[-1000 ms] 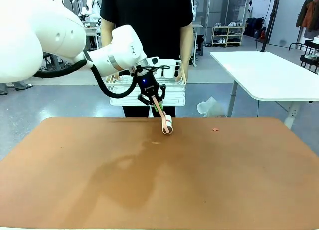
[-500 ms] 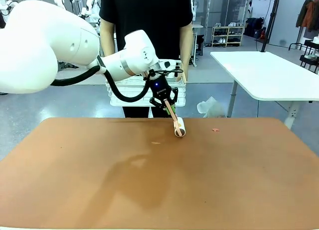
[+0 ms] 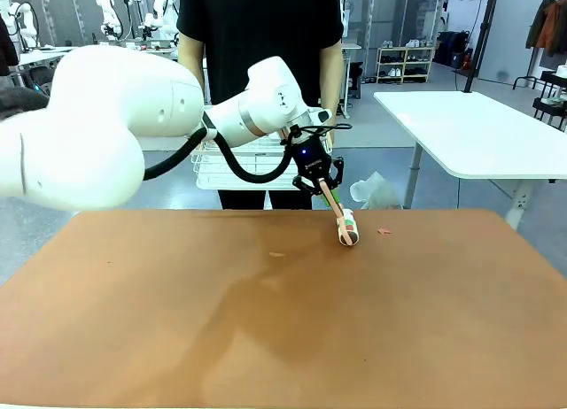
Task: Clean the table.
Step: Clean the table with the Lint Roller when the human lifts the Dish drying rack.
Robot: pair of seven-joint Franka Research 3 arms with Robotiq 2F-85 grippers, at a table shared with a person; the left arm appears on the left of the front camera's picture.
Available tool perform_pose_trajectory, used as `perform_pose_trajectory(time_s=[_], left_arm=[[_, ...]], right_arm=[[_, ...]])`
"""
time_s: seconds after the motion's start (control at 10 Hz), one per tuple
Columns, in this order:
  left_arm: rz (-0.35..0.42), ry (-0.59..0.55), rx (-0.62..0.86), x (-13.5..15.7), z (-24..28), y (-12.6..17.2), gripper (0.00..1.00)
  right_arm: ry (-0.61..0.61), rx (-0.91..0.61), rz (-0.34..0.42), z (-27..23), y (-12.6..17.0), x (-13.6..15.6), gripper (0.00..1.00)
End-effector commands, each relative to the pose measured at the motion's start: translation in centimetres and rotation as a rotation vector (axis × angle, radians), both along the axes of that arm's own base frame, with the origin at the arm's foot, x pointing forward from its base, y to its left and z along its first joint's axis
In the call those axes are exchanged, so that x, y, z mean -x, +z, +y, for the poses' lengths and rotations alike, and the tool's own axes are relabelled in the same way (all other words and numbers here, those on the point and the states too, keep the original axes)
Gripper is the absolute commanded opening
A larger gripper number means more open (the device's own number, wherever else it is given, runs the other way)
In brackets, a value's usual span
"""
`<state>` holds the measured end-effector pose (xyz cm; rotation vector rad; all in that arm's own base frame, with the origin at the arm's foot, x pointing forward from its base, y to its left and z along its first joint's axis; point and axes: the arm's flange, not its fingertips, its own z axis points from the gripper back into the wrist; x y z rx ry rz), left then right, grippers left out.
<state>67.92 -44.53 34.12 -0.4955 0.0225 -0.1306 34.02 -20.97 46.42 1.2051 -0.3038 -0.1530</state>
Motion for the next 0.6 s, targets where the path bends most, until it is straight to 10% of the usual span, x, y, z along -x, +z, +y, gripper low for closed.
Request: perform_pose_trajectory(time_s=[0.0,0.5], left_arm=[[0.196,-0.073,-0.058,-1.6,-3.7,-2.8,0.21],[0.203,0.036,0.012,-0.3,-6.4,-5.0,0.21]], right_arm=[[0.004,-0.006,-0.025,0.1,0.1,0.3,1.00],[0.004,-0.006,-0.025,0.1,0.1,0.3,1.00]])
